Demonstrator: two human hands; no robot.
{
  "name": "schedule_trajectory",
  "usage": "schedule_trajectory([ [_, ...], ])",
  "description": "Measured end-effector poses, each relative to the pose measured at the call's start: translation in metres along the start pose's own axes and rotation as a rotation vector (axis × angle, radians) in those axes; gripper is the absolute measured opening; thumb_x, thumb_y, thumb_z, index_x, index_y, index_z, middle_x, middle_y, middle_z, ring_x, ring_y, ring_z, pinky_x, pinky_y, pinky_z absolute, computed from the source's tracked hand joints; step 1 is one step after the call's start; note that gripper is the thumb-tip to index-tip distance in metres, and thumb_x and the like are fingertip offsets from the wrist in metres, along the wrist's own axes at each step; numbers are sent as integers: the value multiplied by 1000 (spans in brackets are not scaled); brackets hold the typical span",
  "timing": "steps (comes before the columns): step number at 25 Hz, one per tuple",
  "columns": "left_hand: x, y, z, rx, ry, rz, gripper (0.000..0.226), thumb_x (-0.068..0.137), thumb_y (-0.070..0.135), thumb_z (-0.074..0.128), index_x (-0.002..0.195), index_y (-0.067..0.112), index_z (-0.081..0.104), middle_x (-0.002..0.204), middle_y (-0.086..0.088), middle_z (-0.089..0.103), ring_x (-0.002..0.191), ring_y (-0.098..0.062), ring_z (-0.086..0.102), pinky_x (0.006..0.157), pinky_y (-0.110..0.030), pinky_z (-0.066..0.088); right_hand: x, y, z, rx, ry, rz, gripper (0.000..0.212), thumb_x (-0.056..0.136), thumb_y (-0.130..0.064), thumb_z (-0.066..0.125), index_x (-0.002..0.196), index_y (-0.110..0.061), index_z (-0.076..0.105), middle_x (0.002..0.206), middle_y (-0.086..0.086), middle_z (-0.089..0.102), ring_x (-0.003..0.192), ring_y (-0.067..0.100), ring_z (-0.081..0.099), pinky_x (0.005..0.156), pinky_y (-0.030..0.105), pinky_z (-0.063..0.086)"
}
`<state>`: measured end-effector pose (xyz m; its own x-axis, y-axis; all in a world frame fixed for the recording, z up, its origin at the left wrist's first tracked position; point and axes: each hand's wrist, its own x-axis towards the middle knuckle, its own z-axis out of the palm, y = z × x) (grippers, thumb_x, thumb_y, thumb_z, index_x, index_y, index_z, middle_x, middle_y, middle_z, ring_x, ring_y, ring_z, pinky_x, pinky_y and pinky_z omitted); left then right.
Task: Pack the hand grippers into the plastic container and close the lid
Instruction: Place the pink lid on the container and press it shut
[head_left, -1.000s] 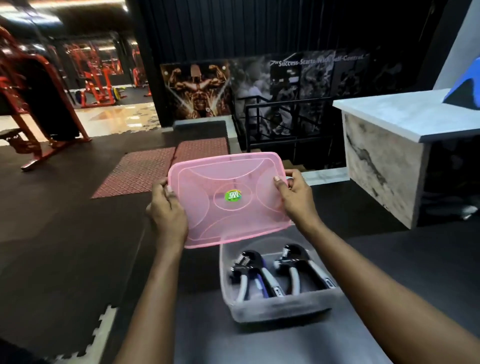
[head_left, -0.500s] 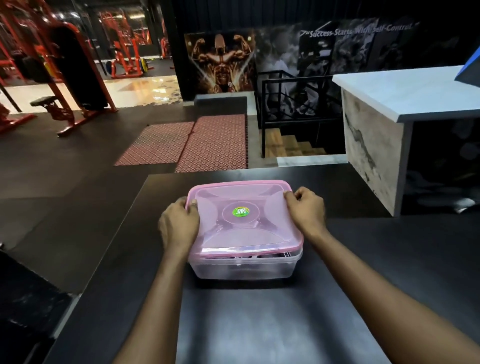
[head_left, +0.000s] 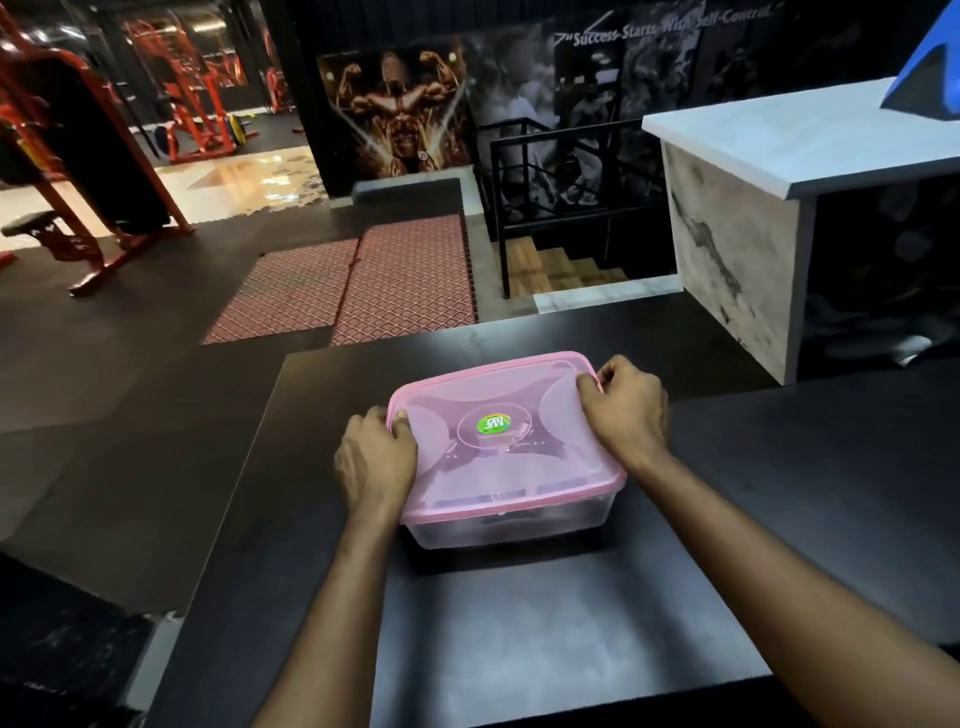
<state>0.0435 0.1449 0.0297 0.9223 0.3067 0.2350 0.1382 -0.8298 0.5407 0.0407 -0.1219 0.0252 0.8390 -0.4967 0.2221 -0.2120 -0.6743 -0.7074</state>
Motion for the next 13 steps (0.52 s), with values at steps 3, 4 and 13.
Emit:
schedule_trajectory([
  [3, 1, 1, 4, -21, 17, 22, 34, 92, 31, 47, 103, 3, 64, 101, -22, 61, 93, -44, 59, 78, -43, 44, -1, 6, 0, -23, 25, 27, 27, 87, -42, 59, 79, -17, 60, 71, 2, 63, 67, 28, 56, 61, 34, 46],
  [4, 1, 2, 5, -23, 21, 30, 34, 92, 30, 47, 104, 3, 63, 102, -23, 60, 93, -45, 59, 78, -43, 44, -2, 8, 2, -14, 22, 39, 28, 88, -44, 58, 78, -17, 60, 71, 2, 64, 68, 28, 59, 62, 35, 49],
  [13, 15, 4, 9, -48, -134, -53, 32, 99, 28, 34, 110, 2, 48, 111, -30, 62, 103, -49, 58, 81, -47, 43, 11, 18, 13, -21, -50, 91, 35, 92, -48, 56, 81, -15, 61, 81, 6, 69, 79, 31, 65, 68, 33, 47],
])
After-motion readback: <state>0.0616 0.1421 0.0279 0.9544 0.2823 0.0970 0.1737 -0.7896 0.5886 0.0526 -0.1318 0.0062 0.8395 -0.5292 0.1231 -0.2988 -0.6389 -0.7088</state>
